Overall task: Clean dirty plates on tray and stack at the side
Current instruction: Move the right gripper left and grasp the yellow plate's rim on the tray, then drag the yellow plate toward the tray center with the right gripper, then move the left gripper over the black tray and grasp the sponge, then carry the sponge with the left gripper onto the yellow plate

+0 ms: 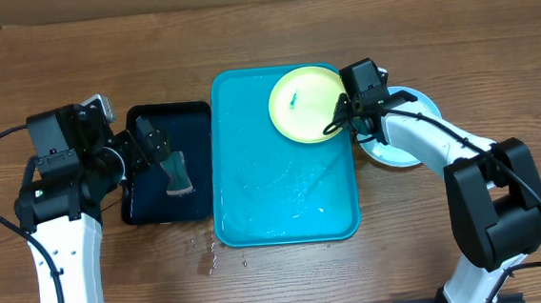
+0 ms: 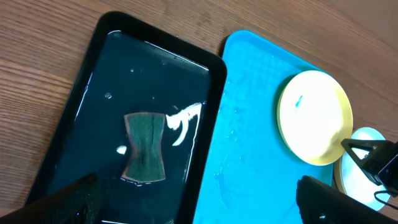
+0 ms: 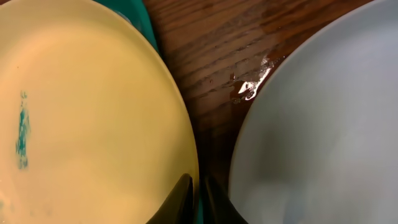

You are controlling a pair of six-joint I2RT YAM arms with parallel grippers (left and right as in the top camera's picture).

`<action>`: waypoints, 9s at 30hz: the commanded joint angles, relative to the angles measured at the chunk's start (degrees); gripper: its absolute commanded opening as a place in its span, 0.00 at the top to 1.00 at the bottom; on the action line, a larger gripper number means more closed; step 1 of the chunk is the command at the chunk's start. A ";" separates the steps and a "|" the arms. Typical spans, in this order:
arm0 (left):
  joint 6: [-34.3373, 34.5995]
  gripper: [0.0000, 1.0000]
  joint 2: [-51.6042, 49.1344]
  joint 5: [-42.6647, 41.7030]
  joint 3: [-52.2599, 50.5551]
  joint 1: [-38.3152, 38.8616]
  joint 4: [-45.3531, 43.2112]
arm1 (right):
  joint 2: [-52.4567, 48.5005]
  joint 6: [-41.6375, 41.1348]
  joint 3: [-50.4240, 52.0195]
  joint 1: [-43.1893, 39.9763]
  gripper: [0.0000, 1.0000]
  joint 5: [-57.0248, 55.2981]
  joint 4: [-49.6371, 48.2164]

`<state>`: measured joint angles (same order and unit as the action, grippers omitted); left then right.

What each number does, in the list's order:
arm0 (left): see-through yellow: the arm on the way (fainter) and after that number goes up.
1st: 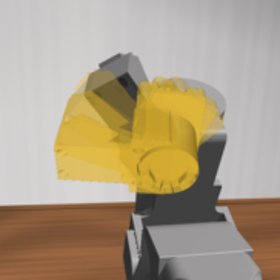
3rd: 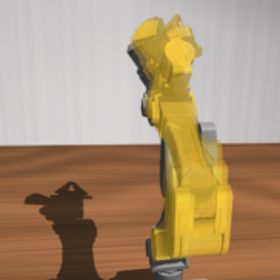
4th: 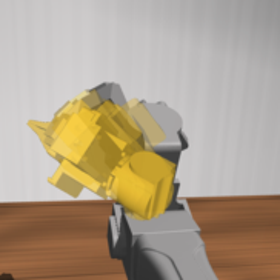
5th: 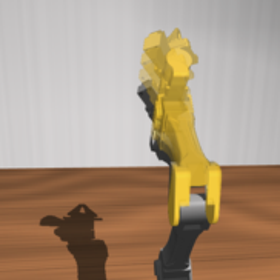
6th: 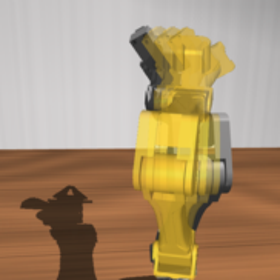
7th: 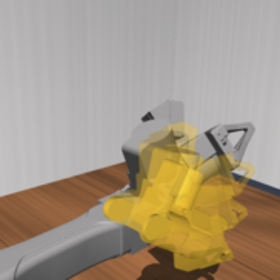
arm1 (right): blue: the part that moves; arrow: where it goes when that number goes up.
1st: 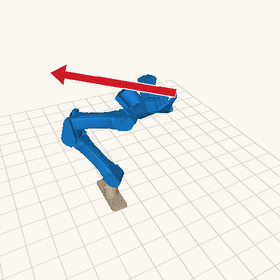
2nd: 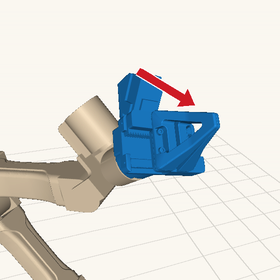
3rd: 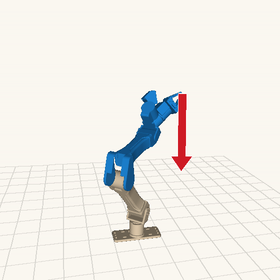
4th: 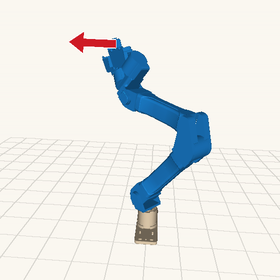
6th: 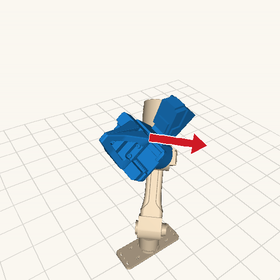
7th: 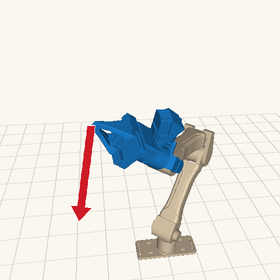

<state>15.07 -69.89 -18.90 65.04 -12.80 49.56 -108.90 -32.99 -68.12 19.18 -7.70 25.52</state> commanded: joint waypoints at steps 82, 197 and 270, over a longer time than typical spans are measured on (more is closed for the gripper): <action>0.17 0.00 -0.24 0.02 0.72 -0.02 -0.11 | 1.40 1.20 0.26 7.04 0.82 18.62 11.02; -4.68 0.74 -34.36 23.34 2.49 11.32 -12.52 | 1.40 -0.72 0.31 9.86 0.96 13.35 9.77; -4.85 0.96 -39.80 21.79 5.22 11.23 -6.29 | 1.40 -0.74 0.31 9.86 0.95 13.35 9.70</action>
<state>12.78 -107.92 3.64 67.85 -1.85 41.30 -108.81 -33.43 -68.12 28.99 6.61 35.57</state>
